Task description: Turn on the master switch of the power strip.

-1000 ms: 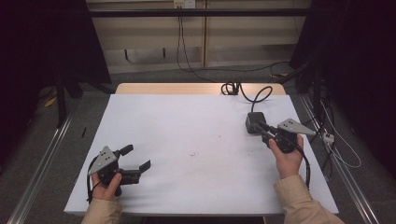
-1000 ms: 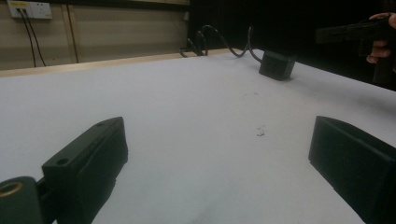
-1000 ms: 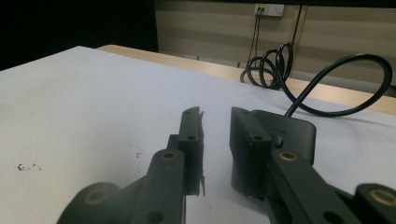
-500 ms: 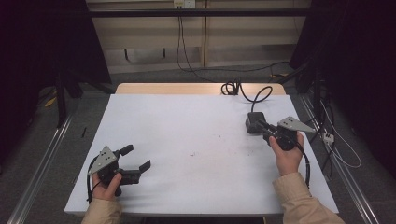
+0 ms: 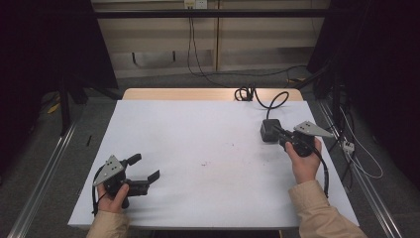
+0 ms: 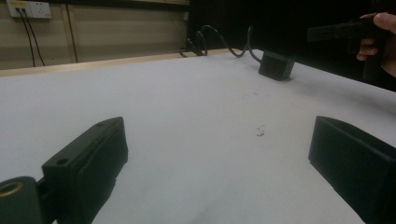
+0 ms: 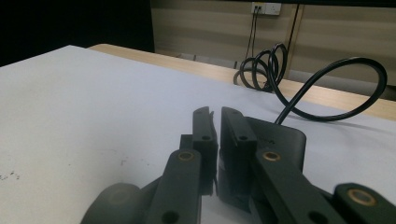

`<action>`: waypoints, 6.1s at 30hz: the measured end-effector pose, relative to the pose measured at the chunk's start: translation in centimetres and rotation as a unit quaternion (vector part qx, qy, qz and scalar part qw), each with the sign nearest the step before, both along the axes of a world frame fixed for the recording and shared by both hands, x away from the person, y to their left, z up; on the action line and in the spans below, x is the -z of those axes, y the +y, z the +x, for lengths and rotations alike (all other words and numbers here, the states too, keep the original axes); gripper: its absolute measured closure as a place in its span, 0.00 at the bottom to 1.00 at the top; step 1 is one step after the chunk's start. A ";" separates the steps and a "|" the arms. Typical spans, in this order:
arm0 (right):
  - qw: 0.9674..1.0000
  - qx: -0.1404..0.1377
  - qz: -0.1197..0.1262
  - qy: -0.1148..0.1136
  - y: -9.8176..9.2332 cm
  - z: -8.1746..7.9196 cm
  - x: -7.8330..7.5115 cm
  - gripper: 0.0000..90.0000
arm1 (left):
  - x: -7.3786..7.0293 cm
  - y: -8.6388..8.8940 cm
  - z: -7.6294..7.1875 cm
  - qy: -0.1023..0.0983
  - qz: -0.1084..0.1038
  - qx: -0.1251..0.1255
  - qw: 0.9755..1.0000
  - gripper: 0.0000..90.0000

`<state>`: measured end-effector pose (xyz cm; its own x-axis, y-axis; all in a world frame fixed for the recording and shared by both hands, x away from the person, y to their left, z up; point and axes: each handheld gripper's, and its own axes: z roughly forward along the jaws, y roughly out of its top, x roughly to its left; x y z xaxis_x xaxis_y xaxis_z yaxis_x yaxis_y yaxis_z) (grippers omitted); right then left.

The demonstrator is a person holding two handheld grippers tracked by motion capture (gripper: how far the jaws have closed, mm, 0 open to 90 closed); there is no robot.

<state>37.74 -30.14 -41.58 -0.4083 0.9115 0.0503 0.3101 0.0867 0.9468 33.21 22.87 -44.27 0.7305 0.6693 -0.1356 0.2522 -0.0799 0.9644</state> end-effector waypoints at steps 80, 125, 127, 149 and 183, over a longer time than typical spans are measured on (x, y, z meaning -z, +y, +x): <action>0.999 0.030 -0.028 0.023 -0.8 3.8 2.0 1.00 | 0.2 0.0 0.0 0.002 -0.001 -0.003 1.000 0.05; 0.998 0.038 -0.040 0.015 -1.0 3.9 2.8 1.00 | 0.2 0.0 0.0 0.001 0.001 -0.002 1.000 0.05; 0.998 0.038 -0.042 0.015 -0.9 3.9 2.8 1.00 | 0.2 0.0 -0.1 0.001 0.000 -0.002 1.000 0.05; 0.998 0.038 -0.041 0.013 -1.0 3.9 3.0 1.00 | 0.2 0.0 -0.1 0.001 0.002 -0.002 1.000 0.05; 0.998 0.041 -0.047 0.016 -0.8 3.9 2.9 1.00 | 0.3 0.0 -0.1 0.002 0.002 -0.003 1.000 0.05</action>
